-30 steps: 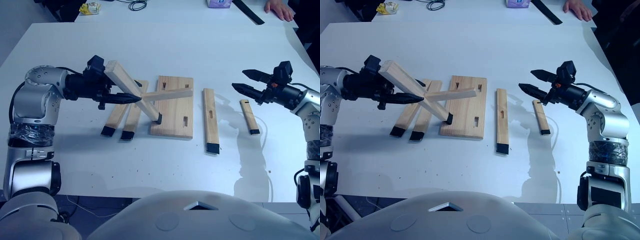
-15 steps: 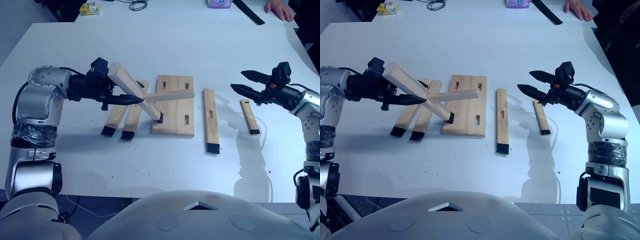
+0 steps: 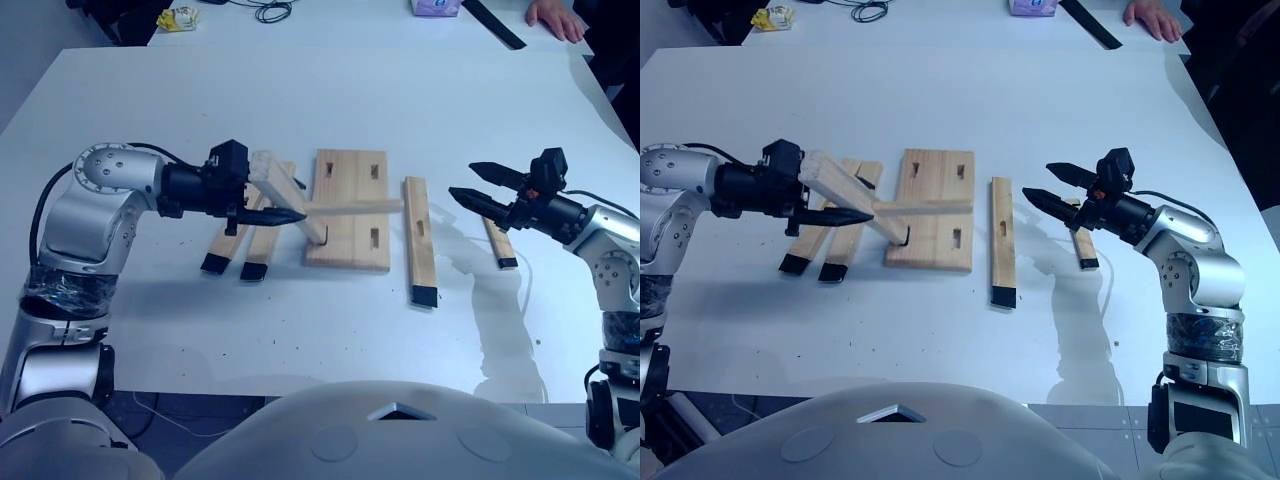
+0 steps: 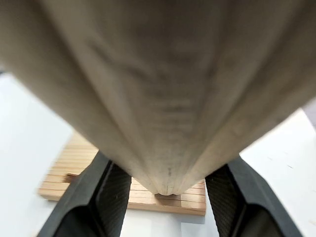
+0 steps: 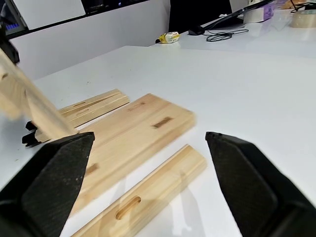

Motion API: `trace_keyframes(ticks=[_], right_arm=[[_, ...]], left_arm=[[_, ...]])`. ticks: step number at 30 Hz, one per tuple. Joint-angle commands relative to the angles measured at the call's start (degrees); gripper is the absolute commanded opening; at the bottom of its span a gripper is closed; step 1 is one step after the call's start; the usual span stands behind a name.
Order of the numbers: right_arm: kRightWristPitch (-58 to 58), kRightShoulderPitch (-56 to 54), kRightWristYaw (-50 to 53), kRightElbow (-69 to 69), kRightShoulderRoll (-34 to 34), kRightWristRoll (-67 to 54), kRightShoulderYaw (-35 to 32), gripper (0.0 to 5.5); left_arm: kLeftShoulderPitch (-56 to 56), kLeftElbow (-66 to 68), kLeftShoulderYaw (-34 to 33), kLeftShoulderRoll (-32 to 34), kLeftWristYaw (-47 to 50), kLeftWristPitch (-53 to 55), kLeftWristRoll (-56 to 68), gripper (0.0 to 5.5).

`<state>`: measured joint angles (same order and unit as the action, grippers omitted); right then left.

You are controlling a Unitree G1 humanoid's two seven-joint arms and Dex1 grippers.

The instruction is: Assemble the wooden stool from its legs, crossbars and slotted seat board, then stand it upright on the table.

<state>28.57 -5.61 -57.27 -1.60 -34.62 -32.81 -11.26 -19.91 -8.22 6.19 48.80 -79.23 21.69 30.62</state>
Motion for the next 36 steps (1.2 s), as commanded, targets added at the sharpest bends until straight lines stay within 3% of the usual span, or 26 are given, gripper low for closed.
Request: trace_keyframes(ticks=[1, 9, 15, 32, 36], right_arm=[[0.6, 0.7, 1.5, -1.7, 1.0, -0.8, 0.1, 4.16], [0.5, -0.2, 2.4, -1.1, 1.5, -1.2, 0.3, 4.16], [0.2, -1.5, 2.9, -0.2, 2.0, -1.2, 0.3, 4.16], [0.3, -6.7, 0.4, 4.1, 0.8, -0.3, 1.9, 4.16], [-0.1, -6.5, 0.4, 4.4, 0.9, -0.2, 2.1, 4.16]], left_arm=[[1.6, 3.5, 4.4, 2.2, -3.0, 4.6, -2.6, 2.06], [5.8, 8.1, 5.0, 0.4, 1.8, -0.5, -6.7, 2.06], [11.7, 4.1, 4.1, -1.0, 8.6, -4.5, -6.5, 2.05], [12.5, 4.2, 3.2, -4.1, 14.6, -7.0, -4.0, 2.05], [11.4, 3.3, 1.0, -4.2, 14.3, -5.1, -1.8, 2.76]])
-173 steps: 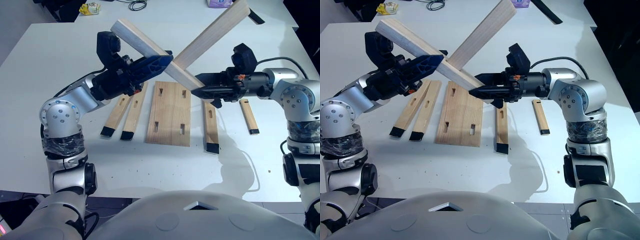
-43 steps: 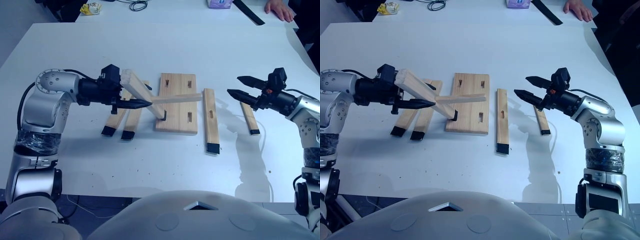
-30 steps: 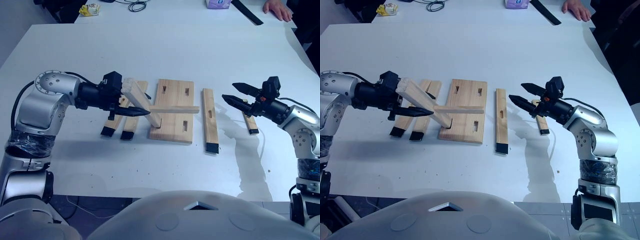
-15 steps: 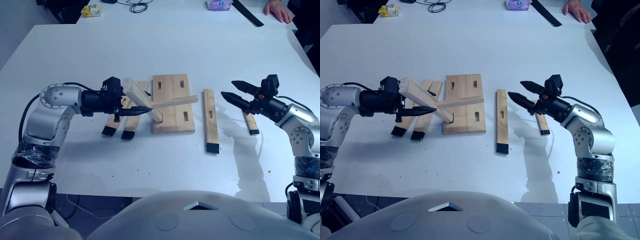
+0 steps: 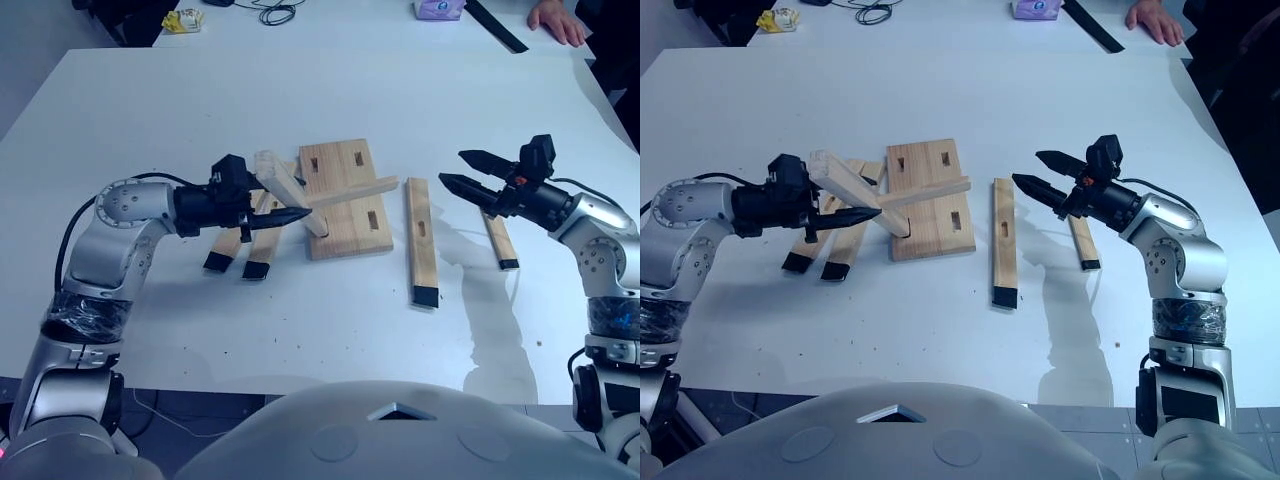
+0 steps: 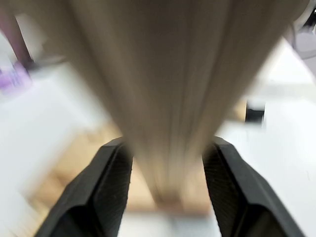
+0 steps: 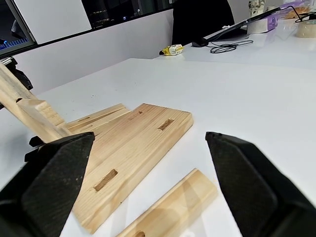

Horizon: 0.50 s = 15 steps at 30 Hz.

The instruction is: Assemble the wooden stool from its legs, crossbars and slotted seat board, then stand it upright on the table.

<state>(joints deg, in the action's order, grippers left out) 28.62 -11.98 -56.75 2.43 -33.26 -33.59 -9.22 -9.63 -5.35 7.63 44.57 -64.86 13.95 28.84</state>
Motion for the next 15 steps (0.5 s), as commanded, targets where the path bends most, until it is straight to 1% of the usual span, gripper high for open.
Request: trace_keyframes(ticks=[1, 3, 7, 10, 13, 15], right_arm=[[-0.2, 0.1, 0.0, 0.2, -0.4, 0.5, 0.0, 4.16], [-0.2, 0.7, 0.1, -0.2, -0.4, 0.3, -0.1, 4.16], [-0.1, 2.6, 1.5, -1.9, -0.6, 2.0, 1.1, 4.16], [1.7, 4.3, 5.0, -4.1, -0.8, 3.8, 1.8, 4.16], [6.3, 5.6, 10.9, -7.3, -0.7, 5.5, 2.4, 4.16], [10.9, 6.5, 15.3, -10.6, -0.4, 5.5, 2.3, 4.16]], left_arm=[[0.8, 0.5, -1.3, -0.1, -0.1, 3.0, 0.2, 2.94], [0.3, 0.9, -3.1, 0.1, 0.2, 3.2, 0.2, 3.25], [1.5, 1.3, -7.2, 1.6, -0.4, 3.5, 0.5, 3.25], [5.6, -1.6, -11.2, 1.6, 0.8, 5.5, 2.8, 3.25], [12.3, -5.7, -16.3, -1.8, 6.3, 7.4, 5.5, 3.25], [16.7, -7.9, -20.5, -6.7, 12.5, 8.2, 8.3, 3.25]])
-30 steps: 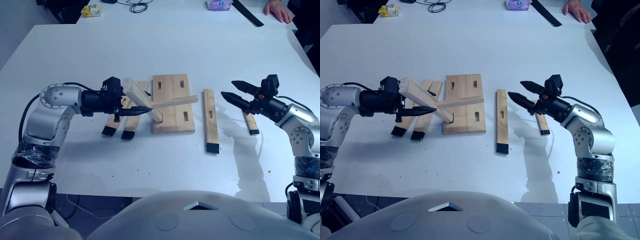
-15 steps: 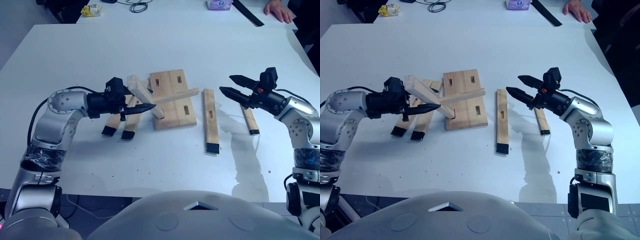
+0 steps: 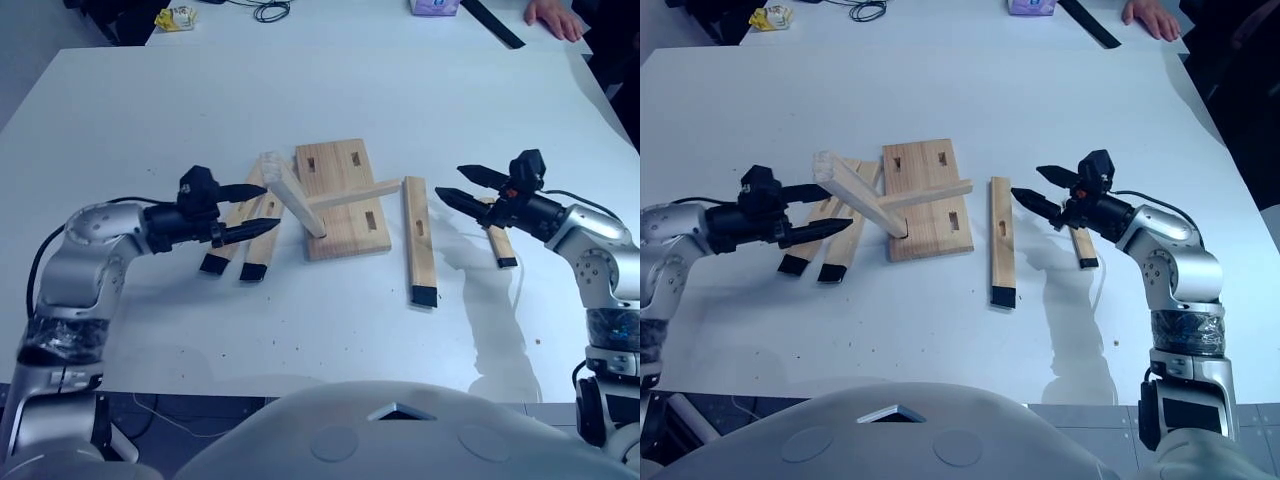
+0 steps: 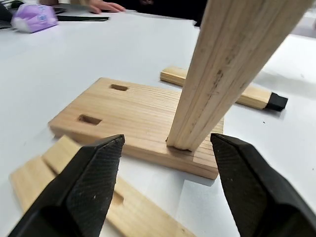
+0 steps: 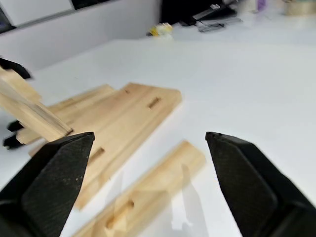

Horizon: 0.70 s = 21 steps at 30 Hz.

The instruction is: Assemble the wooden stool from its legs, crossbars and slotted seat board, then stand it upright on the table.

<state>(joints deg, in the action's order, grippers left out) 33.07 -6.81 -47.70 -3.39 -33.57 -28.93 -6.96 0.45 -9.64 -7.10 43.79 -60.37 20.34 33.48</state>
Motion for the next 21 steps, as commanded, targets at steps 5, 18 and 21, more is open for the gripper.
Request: trace_keyframes(ticks=[5, 18, 21], right_arm=[[15.5, 2.6, 12.0, -14.1, 0.7, -3.0, -1.6, 4.16], [12.1, -5.7, 19.1, -7.8, 6.6, -0.7, -1.7, 4.16], [10.6, -6.6, 19.1, -6.2, 7.0, -0.1, -1.3, 4.16]], left_arm=[[14.6, -9.7, -10.6, -18.5, 24.8, 3.7, 7.4, 3.25], [9.1, -3.6, -1.7, -21.3, 40.7, 2.5, -13.5, 3.25], [8.6, -2.0, -0.8, -20.9, 39.6, 3.1, -14.5, 3.25]])
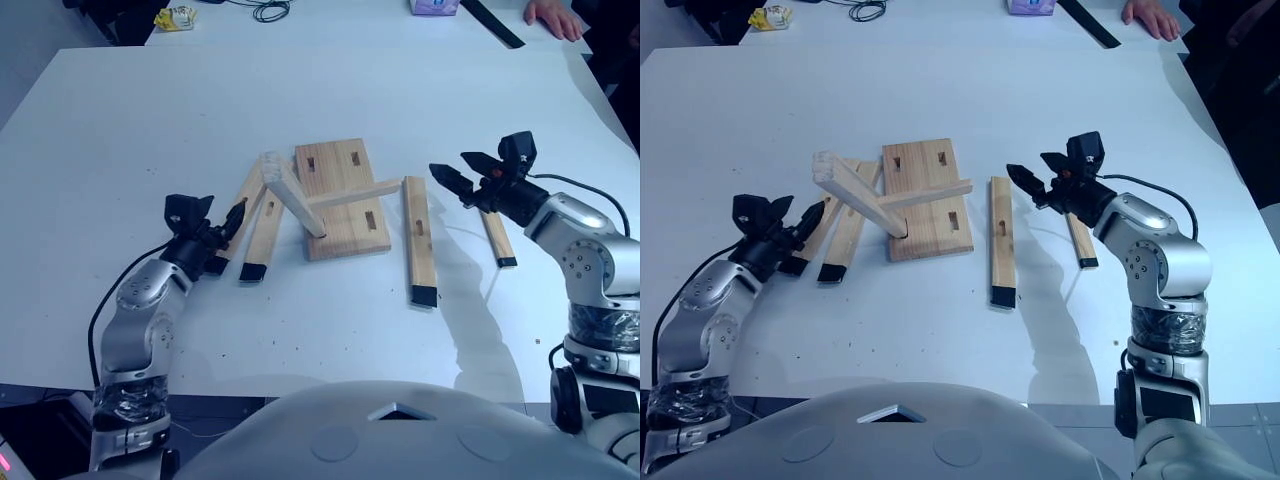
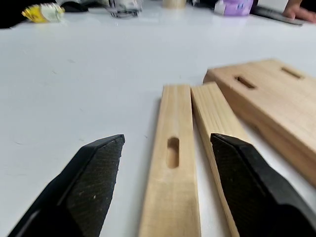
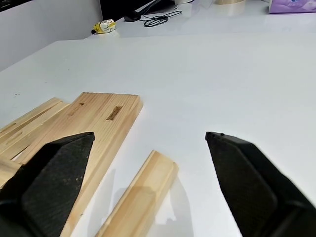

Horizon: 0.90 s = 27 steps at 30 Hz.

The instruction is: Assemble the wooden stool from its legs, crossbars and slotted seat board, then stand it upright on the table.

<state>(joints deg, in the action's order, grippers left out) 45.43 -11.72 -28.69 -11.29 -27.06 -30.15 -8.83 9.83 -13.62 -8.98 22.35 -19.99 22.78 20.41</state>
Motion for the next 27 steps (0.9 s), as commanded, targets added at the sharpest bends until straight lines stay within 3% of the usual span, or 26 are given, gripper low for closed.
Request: trace_keyframes(ticks=[1, 27], right_arm=[[-2.2, -1.7, 0.1, 2.1, 0.5, 1.3, 0.6, 4.16], [-7.6, -0.8, 2.4, 4.4, 6.8, 2.9, 2.4, 4.16]], left_arm=[[-0.7, 2.4, 1.2, 0.9, -1.2, 0.9, -1.6, 3.25], [-0.8, 6.9, -0.8, 5.5, -5.6, 11.1, -0.6, 3.25]])
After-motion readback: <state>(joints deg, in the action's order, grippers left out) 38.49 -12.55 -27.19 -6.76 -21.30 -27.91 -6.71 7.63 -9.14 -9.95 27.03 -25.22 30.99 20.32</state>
